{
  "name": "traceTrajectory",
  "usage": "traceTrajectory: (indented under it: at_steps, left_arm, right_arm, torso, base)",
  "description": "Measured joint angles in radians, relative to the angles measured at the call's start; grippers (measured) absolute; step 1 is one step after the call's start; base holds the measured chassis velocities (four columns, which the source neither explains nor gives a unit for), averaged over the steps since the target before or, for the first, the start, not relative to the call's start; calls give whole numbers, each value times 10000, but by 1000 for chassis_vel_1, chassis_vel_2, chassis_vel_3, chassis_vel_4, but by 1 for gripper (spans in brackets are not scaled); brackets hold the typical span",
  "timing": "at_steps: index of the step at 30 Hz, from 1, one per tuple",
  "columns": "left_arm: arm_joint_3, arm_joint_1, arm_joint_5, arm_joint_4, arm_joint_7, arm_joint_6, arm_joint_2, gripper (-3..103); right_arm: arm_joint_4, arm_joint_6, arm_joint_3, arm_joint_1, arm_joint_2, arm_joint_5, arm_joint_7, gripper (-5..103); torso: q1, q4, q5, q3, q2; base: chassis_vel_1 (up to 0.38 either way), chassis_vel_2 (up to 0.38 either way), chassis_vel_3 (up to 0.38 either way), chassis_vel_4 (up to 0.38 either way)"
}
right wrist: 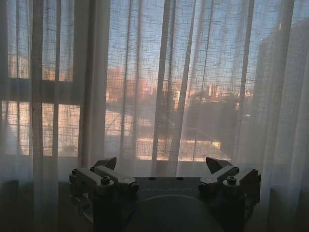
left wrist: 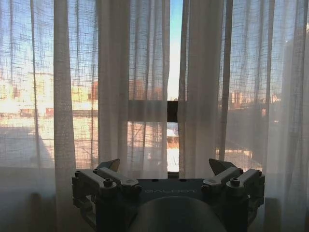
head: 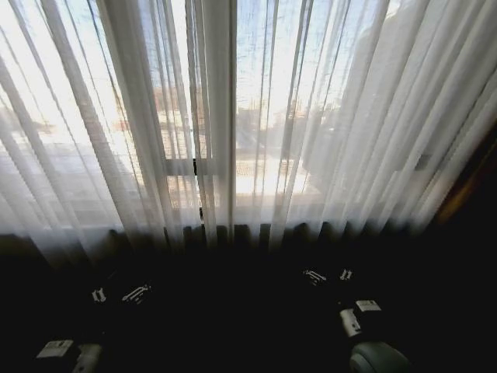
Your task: Open the curtains by pulling them apart, changing their state from closed to fully open.
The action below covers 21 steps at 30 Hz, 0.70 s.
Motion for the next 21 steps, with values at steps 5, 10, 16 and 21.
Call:
traceTrajectory:
  at_steps: [5, 10, 16, 21]
  left_arm:
    - [5, 23, 68, -4, 5, -30, -32, 100]
    - [1, 23, 91, -12, 8, -39, -41, 100]
    - [-16, 113, 100, -16, 16, -136, -63, 100]
    - [-19, 148, 133, -55, 24, -204, -83, 100]
  right_arm:
    - [22, 9, 8, 1, -67, 8, 12, 100]
    - [63, 0, 11, -38, -82, 8, 14, 100]
    - [111, -10, 10, -61, -140, 17, 15, 100]
    - [116, -10, 13, -62, -166, 16, 12, 100]
  torso:
    - [1, 0, 0, 0, 0]
    - [0, 0, 0, 0, 0]
    - [0, 0, 0, 0, 0]
    - [0, 0, 0, 0, 1]
  base:
    - [0, 0, 0, 0]
    - [0, 0, 0, 0]
    - [0, 0, 0, 0]
    - [0, 0, 0, 0]
